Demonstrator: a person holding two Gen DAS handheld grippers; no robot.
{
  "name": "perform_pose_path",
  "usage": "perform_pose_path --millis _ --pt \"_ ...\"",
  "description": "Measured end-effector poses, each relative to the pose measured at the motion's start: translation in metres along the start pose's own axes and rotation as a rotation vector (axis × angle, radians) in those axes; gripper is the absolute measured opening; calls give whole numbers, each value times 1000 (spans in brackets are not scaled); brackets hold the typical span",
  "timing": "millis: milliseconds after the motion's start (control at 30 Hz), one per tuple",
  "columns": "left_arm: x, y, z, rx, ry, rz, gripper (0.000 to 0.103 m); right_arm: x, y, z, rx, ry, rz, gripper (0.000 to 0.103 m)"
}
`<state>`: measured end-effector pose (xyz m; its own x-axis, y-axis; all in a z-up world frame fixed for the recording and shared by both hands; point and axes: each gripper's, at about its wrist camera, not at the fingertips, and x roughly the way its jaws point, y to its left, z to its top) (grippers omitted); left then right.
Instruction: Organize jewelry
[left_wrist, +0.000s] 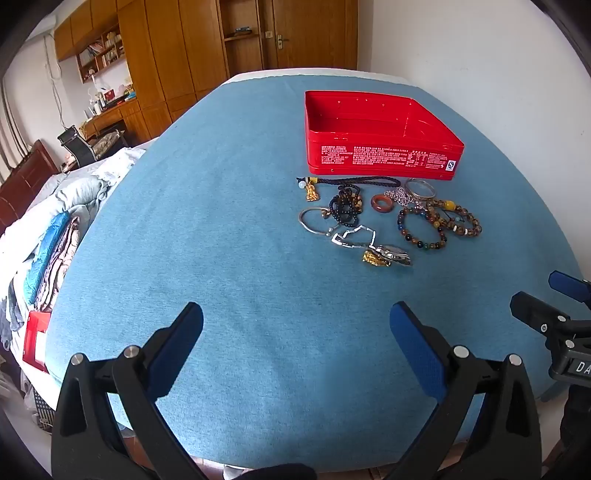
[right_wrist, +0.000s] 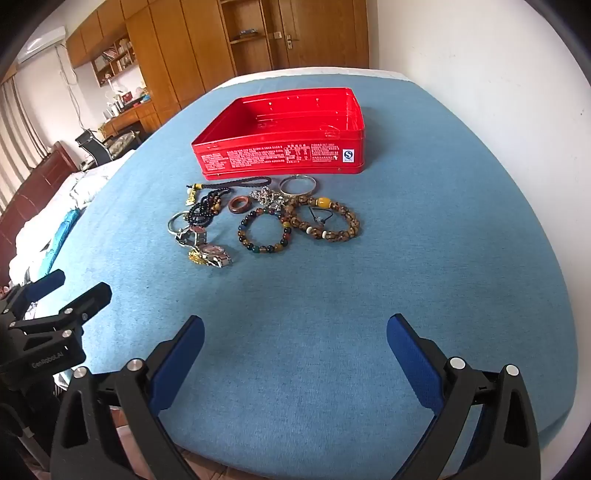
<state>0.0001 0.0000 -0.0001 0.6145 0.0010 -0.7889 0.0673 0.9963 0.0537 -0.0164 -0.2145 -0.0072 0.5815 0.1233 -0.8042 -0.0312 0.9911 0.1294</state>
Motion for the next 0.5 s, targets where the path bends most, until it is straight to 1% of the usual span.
perform_pose_path --millis 500 --pt "0 0 0 3 -1 5 100 0 -1 0 3 -1 2 99"
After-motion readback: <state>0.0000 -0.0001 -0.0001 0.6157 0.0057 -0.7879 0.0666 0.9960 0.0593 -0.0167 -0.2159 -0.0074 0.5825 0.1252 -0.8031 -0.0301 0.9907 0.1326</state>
